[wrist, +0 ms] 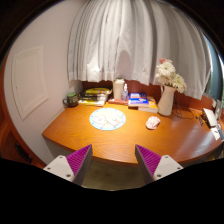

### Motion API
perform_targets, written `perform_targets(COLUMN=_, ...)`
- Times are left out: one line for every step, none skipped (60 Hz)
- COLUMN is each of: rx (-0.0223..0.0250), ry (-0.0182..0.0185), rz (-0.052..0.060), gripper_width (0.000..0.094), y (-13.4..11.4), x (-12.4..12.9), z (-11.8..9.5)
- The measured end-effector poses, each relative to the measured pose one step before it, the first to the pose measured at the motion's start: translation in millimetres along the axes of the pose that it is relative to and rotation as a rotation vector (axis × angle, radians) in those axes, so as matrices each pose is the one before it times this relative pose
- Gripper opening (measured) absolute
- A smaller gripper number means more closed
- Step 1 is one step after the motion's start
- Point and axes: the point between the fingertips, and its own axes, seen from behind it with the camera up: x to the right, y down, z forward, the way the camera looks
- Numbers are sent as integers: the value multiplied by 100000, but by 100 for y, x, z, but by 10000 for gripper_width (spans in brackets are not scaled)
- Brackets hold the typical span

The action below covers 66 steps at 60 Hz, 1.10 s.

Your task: Arrange mouse

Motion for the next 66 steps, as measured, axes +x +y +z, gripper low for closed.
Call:
perform_targets(rx=-819, ry=919, rz=476, gripper_width=865, y=656, x=887, z=579)
perform_targets(rx=-820, ry=989, rz=544, gripper_width=864, y=518, x=891, z=464)
perform_targets(rx=-776, ry=1054, rz=567, gripper_width=864, y=547, x=931, z=537)
perform_targets(rx=-949, ry=1157, rz=519, gripper_width=864, y=489, x=896, z=527)
perform_targets(rx=-1081, ry=1114, rz=507, gripper_width=865, y=477, x=903, z=532)
perform_targets(rx=-1109, ry=999, rz=413, gripper_width=864, y=385, x=850, z=507)
perform_targets(rx=-1065, ry=894, rz=444, gripper_width=866, y=328, x=848, z=532)
perform_targets(rx=-963, ry=898, rz=515, gripper_width=865, y=254, x=800, z=577)
perform_targets(rx=-763, ry=914, rz=606, gripper_width=865, y=178, x=814, z=596)
perform_targets(rx=-716, ry=880, rz=676, gripper_width=864, y=123, x=779, z=610)
perform_targets(rx=-756, ry=902, rz=642, gripper_width=864, y=98, x=799, z=592)
perform_targets(rx=-772, ry=912, rz=634, gripper_width=865, y=47, x=798, z=599)
perform_targets(rx=-692, ry=907, rz=623, gripper_width=866, y=14, x=728, z=639)
perform_targets(rx=-583, ry=839, rz=603, gripper_width=864, y=-35, x=695, z=656)
perform_targets(rx=-408, ry=740, rz=570, gripper_width=863, y=-101, x=634, z=658)
perform_targets(rx=-332, ry=611, rz=503, gripper_width=861, y=-118, x=596, z=677)
perform_targets(rx=-389, ry=461, rz=375, gripper_width=855, y=-137, x=509, z=703)
perform_targets(rx=-444, ry=335, rz=298, gripper_width=852, y=-103, x=470, z=715)
perform_targets(rx=-522, ry=285, rz=255, gripper_width=852, y=-146, x=415, z=714)
perform_targets(rx=-524, ry=256, rz=142, gripper_width=851, y=-174, x=379, z=715)
perform_targets(rx=-489, ry=243, rz=89, gripper_width=851, y=-205, x=377, z=664)
perform_targets(rx=-352, ry=243, rz=158, gripper_width=851, y=-237, x=326, z=694)
perform_targets(rx=-232, ry=158, rz=145, gripper_width=851, y=-238, x=328, z=689)
perform_targets(rx=-188, ry=114, rz=109, gripper_width=852, y=-270, x=308, z=693)
perform_targets(rx=-145, ry=54, rz=72, gripper_width=854, y=-285, x=258, z=713)
perform_targets(rx=-92, ry=-31, rz=27, gripper_width=852, y=-324, x=184, z=698)
perform_targets(rx=-87, ry=-108, rz=71, gripper_width=851, y=-314, x=115, z=725)
perform_targets(rx=-154, ry=-172, rz=70, gripper_width=852, y=-309, x=93, z=711)
perform_targets(rx=-162, ry=-238, rz=6, gripper_width=852, y=-313, x=84, z=698)
perform_targets(rx=-150, ry=-323, rz=-65, gripper_width=852, y=-337, x=47, z=697)
perform_targets(rx=2, ry=-302, rz=-72, gripper_width=854, y=-356, x=85, z=648)
perform_targets(rx=50, ry=-306, rz=-76, gripper_width=852, y=-385, x=57, z=623)
perform_targets(rx=106, ry=-277, rz=-173, gripper_width=853, y=-423, x=39, z=621)
perform_targets(rx=140, ry=-311, rz=-275, gripper_width=855, y=-427, x=49, z=626)
perform_targets(rx=134, ry=-316, rz=-349, gripper_width=855, y=-441, x=52, z=591)
perform_targets(rx=231, ry=-229, rz=-383, gripper_width=854, y=-412, x=95, z=576)
perform_targets(rx=275, ry=-208, rz=-298, gripper_width=854, y=-451, x=29, z=559)
perform_targets(rx=285, ry=-246, rz=-276, gripper_width=853, y=-397, x=29, z=562)
perform_targets(rx=195, ry=-290, rz=-389, gripper_width=853, y=-392, x=-2, z=550)
perform_targets(rx=6, ry=-302, rz=-384, gripper_width=855, y=-350, x=-4, z=546)
perform_targets(rx=-184, ry=-259, rz=-377, gripper_width=856, y=-319, x=7, z=526)
perform_targets(rx=-205, ry=-272, rz=-295, gripper_width=858, y=-311, x=-3, z=536)
perform_targets(rx=-224, ry=-283, rz=-167, gripper_width=859, y=-312, x=-17, z=529)
perform_targets(rx=-282, ry=-182, rz=137, gripper_width=861, y=-285, x=7, z=421)
perform_targets(rx=-195, ry=-266, rz=64, gripper_width=864, y=-292, x=14, z=477)
perform_targets(rx=-257, ry=-276, rz=127, gripper_width=863, y=-247, x=-18, z=467)
perform_targets(rx=-472, ry=-244, rz=114, gripper_width=865, y=-166, x=30, z=457)
perform_targets(rx=-1026, ry=305, rz=216, gripper_width=863, y=-76, x=162, z=388)
perform_targets(rx=-502, ry=34, rz=187, gripper_width=860, y=-185, x=97, z=344)
perform_targets(rx=-236, ry=193, rz=360, gripper_width=860, y=-227, x=115, z=299)
perform_targets(rx=90, ry=4, rz=341, gripper_width=858, y=-287, x=78, z=306)
perform_targets(rx=147, ry=-129, rz=314, gripper_width=856, y=-273, x=36, z=286)
perform_targets(rx=119, ry=-634, rz=28, gripper_width=854, y=-298, x=130, z=304)
perform_targets(rx=60, ry=-261, rz=347, gripper_width=851, y=-208, x=-45, z=243)
perform_targets(rx=-160, ry=3, rz=300, gripper_width=846, y=-111, x=-85, z=229)
perform_targets(rx=-211, ry=-72, rz=252, gripper_width=838, y=-134, x=6, z=252)
perform_targets(rx=-201, ry=31, rz=263, gripper_width=828, y=-127, x=51, z=208)
perform_targets(rx=-180, ry=-73, rz=296, gripper_width=819, y=-146, x=9, z=187)
perform_targets(rx=40, ry=-138, rz=573, gripper_width=809, y=-189, x=-8, z=154)
perform_targets(rx=-66, ry=131, rz=363, gripper_width=795, y=-148, x=37, z=153)
perform_targets(rx=202, ry=244, rz=-78, gripper_width=776, y=-204, x=72, z=169)
perform_targets(rx=6, ry=132, rz=-270, gripper_width=761, y=-136, x=54, z=161)
perform_targets(rx=218, ry=-177, rz=51, gripper_width=745, y=-222, x=60, z=197)
perform_targets(rx=30, ry=32, rz=79, gripper_width=722, y=-133, x=18, z=167)
perform_targets(rx=214, ry=205, rz=118, gripper_width=695, y=-198, x=63, z=140)
perform_targets(rx=148, ry=203, rz=146, gripper_width=666, y=-160, x=56, z=182)
